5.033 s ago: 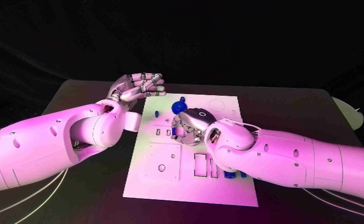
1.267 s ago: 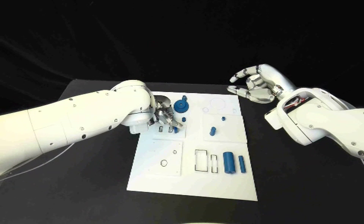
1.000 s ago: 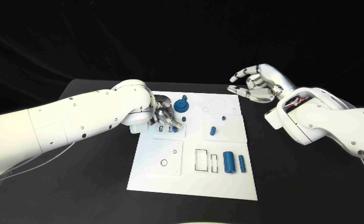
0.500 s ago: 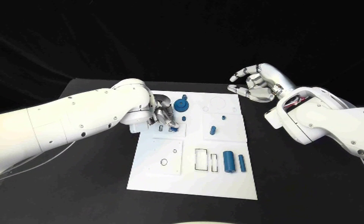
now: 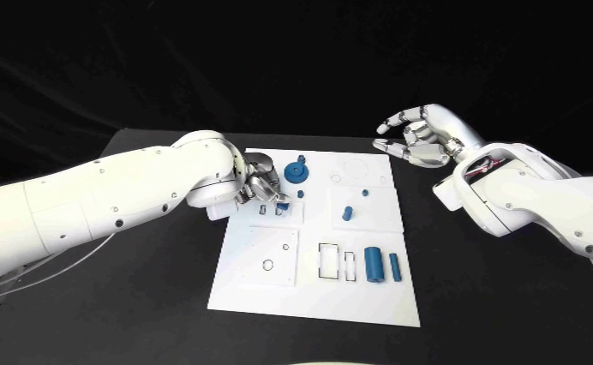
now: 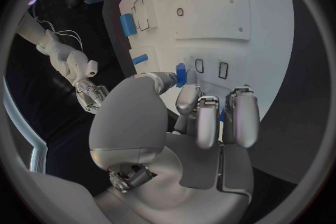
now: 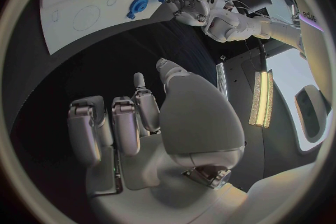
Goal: Assemble the parts on the task board
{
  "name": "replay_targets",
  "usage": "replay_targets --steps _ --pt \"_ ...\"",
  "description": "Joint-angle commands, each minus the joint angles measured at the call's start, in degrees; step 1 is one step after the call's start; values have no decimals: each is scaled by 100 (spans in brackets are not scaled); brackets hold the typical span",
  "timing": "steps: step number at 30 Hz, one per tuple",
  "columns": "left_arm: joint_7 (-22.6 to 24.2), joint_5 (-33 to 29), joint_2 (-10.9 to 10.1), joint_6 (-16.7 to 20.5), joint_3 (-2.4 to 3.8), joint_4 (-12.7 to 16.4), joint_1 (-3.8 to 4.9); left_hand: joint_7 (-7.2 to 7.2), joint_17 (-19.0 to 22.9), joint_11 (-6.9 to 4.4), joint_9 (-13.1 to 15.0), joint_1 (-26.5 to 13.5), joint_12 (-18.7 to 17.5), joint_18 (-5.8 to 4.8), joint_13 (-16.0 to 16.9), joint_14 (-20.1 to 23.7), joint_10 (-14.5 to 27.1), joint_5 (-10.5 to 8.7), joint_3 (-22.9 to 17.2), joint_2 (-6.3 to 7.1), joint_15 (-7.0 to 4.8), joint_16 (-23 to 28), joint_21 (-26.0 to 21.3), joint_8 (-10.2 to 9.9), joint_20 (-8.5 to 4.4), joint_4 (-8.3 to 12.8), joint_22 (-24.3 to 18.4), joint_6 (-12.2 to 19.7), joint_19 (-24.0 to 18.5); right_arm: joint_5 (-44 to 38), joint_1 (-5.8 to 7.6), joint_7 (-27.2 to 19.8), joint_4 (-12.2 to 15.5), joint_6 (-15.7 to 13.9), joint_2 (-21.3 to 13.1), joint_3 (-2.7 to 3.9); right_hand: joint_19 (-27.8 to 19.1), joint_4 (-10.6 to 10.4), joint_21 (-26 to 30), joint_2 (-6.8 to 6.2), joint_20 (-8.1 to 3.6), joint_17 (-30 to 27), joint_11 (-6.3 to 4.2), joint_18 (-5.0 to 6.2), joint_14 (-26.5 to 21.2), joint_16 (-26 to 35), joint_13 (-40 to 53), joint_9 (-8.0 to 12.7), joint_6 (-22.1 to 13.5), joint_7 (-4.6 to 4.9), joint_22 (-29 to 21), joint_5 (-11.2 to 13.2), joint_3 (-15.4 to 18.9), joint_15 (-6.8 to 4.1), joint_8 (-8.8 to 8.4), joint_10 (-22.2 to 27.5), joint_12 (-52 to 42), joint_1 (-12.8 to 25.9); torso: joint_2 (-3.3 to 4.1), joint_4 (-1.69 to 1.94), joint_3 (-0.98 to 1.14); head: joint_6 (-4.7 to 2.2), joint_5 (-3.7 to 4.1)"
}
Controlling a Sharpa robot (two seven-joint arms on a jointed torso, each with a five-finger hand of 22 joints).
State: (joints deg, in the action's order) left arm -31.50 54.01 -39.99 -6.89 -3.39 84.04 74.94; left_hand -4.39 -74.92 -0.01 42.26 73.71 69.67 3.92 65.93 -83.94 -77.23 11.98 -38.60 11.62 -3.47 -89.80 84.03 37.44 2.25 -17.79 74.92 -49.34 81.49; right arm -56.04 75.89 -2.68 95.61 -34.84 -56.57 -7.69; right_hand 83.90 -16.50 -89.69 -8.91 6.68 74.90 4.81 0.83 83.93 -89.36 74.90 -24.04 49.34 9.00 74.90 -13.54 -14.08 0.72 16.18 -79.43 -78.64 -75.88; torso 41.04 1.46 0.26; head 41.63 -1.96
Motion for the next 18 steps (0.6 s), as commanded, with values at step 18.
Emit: replay_targets --steps 18 --pt "4 699 -118 363 -31 212 -157 33 -1508 -41 193 -302 -23 -87 -43 -606 -89 204 -1251 119 -21 -20 47 103 -8 1269 107 -52 50 1 -4 -43 5 -6 -18 1 586 1 1 8 -21 1183 -47 -73 530 35 361 -6 29 3 1485 -49 -33 -41 24 1 -1 32 3 -6 -14 54 -42"
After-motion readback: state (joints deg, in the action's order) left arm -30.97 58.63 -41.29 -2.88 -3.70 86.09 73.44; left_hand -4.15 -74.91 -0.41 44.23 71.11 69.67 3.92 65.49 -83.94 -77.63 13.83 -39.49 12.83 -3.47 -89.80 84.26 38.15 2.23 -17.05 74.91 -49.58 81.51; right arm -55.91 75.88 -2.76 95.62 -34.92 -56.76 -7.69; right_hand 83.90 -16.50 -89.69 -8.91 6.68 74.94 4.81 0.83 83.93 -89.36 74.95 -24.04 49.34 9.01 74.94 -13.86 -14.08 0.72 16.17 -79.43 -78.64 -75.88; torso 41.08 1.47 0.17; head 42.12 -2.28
